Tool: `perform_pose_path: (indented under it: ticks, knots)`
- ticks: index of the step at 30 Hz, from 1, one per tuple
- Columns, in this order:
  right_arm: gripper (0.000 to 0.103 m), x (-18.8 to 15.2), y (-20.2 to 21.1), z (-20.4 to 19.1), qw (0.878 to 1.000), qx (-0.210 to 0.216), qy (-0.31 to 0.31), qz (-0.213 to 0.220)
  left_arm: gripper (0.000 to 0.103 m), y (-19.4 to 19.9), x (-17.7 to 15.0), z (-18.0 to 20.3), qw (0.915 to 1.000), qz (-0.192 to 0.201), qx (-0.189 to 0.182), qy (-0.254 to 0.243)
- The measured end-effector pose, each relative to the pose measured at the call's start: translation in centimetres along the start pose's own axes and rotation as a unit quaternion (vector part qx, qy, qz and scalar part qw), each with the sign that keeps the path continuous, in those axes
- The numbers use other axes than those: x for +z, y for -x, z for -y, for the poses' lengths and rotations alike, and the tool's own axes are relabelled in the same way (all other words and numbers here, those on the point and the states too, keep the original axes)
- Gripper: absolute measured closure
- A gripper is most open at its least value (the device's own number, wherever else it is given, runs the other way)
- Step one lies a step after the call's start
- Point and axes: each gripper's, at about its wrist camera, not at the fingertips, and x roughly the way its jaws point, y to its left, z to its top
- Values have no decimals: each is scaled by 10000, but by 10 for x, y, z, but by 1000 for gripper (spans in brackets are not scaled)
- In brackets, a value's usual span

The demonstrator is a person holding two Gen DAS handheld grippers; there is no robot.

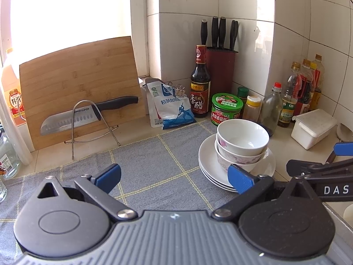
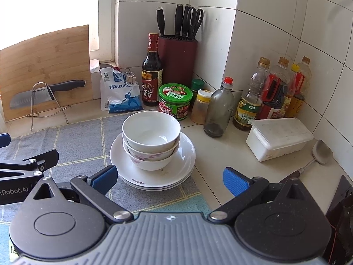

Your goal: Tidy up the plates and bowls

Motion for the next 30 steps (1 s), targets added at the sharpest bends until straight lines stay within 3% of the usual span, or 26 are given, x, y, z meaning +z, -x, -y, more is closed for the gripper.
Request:
perform_pose_path:
  ticks: [30]
  knots:
    - [0, -2, 0, 1, 10000, -67, 67, 17, 1, -2, 2, 2, 10000, -31, 9, 19]
